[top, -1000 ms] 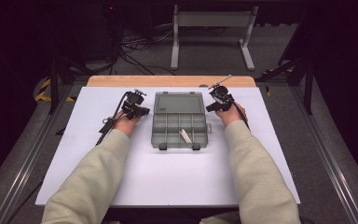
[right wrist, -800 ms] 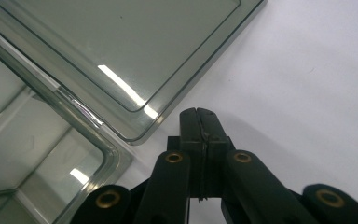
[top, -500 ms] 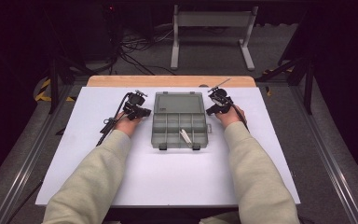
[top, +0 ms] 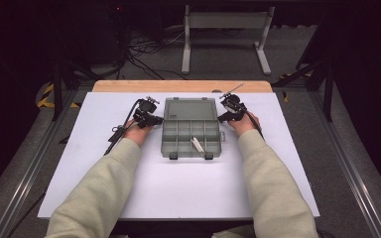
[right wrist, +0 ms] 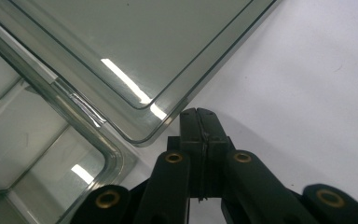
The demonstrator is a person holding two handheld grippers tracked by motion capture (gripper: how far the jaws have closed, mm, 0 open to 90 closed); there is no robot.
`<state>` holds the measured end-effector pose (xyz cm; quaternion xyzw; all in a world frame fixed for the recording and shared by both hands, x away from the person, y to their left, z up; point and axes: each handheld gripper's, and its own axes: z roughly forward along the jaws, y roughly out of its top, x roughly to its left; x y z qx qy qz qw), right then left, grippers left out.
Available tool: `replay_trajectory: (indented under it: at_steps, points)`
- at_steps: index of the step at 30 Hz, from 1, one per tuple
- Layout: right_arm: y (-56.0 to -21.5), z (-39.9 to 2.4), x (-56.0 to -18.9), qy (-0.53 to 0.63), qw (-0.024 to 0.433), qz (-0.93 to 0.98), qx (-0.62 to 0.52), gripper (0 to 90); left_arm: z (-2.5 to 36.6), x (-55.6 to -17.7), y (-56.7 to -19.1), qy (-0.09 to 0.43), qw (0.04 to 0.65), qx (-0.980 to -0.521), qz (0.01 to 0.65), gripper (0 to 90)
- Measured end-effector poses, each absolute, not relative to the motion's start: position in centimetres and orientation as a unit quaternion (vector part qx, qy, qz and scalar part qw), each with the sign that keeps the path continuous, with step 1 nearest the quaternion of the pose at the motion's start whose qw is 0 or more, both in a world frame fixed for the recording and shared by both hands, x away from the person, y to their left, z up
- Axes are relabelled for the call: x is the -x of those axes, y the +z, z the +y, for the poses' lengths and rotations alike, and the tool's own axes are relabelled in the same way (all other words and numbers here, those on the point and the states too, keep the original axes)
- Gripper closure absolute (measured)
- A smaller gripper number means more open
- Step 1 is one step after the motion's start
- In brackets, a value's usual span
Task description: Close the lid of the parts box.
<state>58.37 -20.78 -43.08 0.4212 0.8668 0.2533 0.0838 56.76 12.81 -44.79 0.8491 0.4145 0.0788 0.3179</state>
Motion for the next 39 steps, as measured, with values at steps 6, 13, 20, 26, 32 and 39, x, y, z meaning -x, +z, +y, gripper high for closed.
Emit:
replay_trajectory:
  at_steps: [6,13,20,26,32,39]
  points:
    - [-43.1,-20.7,-58.5,0.254,0.084,0.867,-0.421,90.0,12.8,-56.9,-44.8,0.084,0.319,-0.848,0.415,89.5]
    - [-43.2,-20.7,-58.9,0.26,0.086,0.863,-0.424,90.0,12.6,-57.1,-44.9,0.089,0.324,-0.844,0.418,89.5]
    - [-43.2,-20.5,-59.4,0.259,0.091,0.863,-0.424,90.0,12.2,-57.5,-44.9,0.094,0.319,-0.844,0.421,89.5]
    - [-43.2,-20.4,-59.7,0.263,0.094,0.862,-0.424,90.0,12.0,-57.8,-44.9,0.1,0.319,-0.842,0.423,89.5]
    - [-43.2,-20.3,-59.7,0.264,0.1,0.861,-0.423,90.0,11.9,-58.0,-44.9,0.106,0.318,-0.842,0.422,89.5]
    - [-43.3,-20.3,-59.7,0.271,0.104,0.856,-0.427,90.0,11.9,-58.0,-44.9,0.114,0.321,-0.844,0.413,89.5]
